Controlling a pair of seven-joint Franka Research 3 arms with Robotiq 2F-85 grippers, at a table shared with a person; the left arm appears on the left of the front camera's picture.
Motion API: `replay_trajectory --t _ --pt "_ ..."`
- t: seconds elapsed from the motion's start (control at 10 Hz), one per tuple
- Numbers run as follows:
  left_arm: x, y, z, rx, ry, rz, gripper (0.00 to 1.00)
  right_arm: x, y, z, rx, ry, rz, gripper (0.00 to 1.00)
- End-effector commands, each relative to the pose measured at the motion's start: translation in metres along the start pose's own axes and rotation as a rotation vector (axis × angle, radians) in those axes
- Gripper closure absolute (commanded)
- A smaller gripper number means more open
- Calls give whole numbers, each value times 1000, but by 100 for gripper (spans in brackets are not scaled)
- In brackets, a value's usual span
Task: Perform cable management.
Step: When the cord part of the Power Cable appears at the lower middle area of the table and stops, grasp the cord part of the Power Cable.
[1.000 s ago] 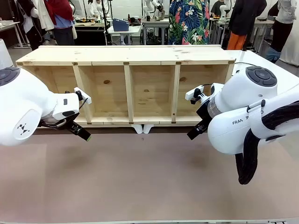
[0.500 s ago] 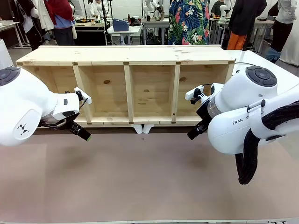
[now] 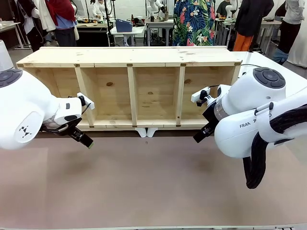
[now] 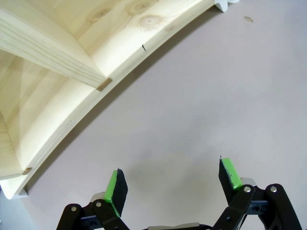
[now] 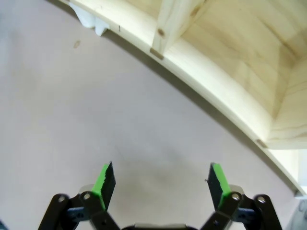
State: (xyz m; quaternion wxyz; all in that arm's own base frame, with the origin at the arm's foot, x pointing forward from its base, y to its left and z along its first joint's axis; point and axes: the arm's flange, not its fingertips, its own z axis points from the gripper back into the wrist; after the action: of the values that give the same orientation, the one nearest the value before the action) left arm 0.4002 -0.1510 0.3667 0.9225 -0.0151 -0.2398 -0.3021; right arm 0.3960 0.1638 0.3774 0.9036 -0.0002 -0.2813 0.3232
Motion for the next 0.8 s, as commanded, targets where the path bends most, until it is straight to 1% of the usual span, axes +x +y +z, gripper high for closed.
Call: replay_trajectory --t 0.0,0.3,0.4,0.5,0.7 --pt "-9 10 23 -31 -8 -18 0 -13 7 25 -63 3 -9 0" --pt "-29 12 76 20 -47 -35 0 -30 10 73 -107 1 -11 0" --pt "-36 13 92 55 -60 -43 0 -36 11 88 -111 22 -21 0" --pt "-44 12 107 110 -71 -48 0 -43 10 104 -115 21 -33 0" --pt "-63 7 136 202 -89 -45 0 -60 9 137 -163 18 -64 0"
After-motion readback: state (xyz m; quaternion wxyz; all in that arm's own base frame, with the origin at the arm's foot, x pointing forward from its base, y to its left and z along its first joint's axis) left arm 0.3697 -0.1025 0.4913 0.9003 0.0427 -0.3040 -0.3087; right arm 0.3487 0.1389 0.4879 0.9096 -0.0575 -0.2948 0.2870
